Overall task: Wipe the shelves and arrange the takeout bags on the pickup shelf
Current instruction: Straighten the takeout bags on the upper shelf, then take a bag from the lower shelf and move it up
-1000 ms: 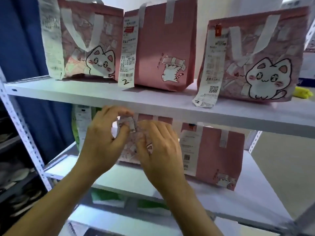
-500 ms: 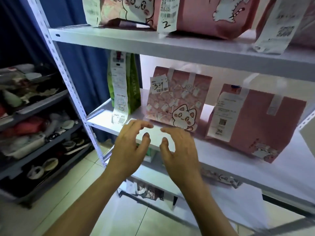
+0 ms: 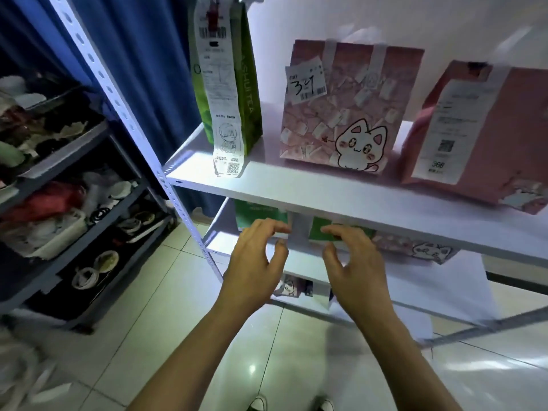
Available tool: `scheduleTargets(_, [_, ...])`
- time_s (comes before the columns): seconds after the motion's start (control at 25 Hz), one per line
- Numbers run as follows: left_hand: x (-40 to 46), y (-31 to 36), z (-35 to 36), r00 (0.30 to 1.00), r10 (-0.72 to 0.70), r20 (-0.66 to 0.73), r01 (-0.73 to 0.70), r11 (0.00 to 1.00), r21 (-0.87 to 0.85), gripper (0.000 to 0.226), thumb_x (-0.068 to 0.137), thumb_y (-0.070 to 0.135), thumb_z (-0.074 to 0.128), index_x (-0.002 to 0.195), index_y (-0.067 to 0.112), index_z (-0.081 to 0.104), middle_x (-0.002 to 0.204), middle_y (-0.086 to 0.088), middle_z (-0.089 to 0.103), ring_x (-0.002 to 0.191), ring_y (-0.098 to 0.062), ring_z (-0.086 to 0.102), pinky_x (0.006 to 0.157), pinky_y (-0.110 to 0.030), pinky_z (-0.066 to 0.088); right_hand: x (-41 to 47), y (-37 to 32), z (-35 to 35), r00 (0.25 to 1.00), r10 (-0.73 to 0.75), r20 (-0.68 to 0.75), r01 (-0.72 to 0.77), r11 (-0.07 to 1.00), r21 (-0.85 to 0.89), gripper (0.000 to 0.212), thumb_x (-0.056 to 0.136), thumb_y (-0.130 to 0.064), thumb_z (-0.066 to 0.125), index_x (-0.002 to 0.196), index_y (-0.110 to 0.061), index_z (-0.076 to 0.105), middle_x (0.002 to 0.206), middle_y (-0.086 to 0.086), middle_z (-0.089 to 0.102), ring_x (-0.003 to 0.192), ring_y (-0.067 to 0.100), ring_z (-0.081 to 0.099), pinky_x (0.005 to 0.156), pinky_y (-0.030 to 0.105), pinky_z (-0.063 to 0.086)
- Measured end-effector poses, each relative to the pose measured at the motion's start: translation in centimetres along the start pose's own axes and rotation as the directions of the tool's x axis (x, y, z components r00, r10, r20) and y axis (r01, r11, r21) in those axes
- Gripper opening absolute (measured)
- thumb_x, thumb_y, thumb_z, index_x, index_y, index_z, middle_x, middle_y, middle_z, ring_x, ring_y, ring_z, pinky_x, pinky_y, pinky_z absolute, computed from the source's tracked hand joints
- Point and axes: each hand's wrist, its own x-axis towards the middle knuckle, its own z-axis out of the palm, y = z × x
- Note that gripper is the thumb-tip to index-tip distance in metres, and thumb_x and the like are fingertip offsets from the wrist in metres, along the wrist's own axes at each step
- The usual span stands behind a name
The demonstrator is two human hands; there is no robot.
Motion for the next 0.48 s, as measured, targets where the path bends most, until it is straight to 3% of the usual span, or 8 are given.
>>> scheduleTargets(0.12, [-0.9,-3.0,-0.2,0.996,-0.027,0.087,0.03,0.999,-0.036,0.023,0.098,0.016,0.052,0.113,0.03,0.062,0.116,0.018,0.059,0.112,-0.005,0.051,0.092,-0.03,0.05,-2.1,1.0,1.9,0.99,0.129,-0.06,-0.129,0.992,0.004,0.026,0.097,-0.018,0.06,0.121,-0.026,0.067,0.119,-0.013,0.063,0.113,0.008,0.058,0.101,0.031,0.047])
scheduleTargets(0.24, [-1.4,-6.0,-0.1,0.985,-0.032,0.169,0.045,0.996,-0.073,0.023,0.098,0.015,0.052,0.112,0.03,0.062,0.113,0.018,0.059,0.111,-0.007,0.051,0.086,-0.028,0.05,-3.8,2.0,4.2,0.975,0.191,-0.115,-0.191,0.981,0.012,0.026,0.096,-0.014,0.06,0.119,-0.021,0.069,0.117,-0.01,0.066,0.11,0.007,0.06,0.093,0.017,0.046])
scheduleTargets(0.36, [-1.9,-8.6,0.5,0.973,-0.016,0.232,0.038,0.995,-0.089,0.022,0.096,0.015,0.051,0.11,0.029,0.062,0.11,0.017,0.06,0.106,-0.009,0.054,0.084,-0.022,0.047,-5.3,3.4,6.3,0.97,0.19,-0.155,-0.195,0.981,-0.02,0.026,0.095,-0.01,0.061,0.118,-0.016,0.069,0.112,-0.006,0.067,0.106,0.008,0.061,0.093,0.018,0.045])
scheduleTargets(0.48, [-2.9,-11.5,1.8,0.955,-0.051,0.294,0.086,0.99,-0.107,0.022,0.095,0.014,0.051,0.105,0.029,0.063,0.105,0.019,0.061,0.105,-0.007,0.055,0.079,-0.013,0.045,-7.1,5.4,8.2,0.947,0.263,-0.186,-0.278,0.959,-0.062,0.025,0.094,-0.01,0.061,0.116,-0.018,0.07,0.112,-0.006,0.07,0.101,0.0,0.059,0.088,0.001,0.038])
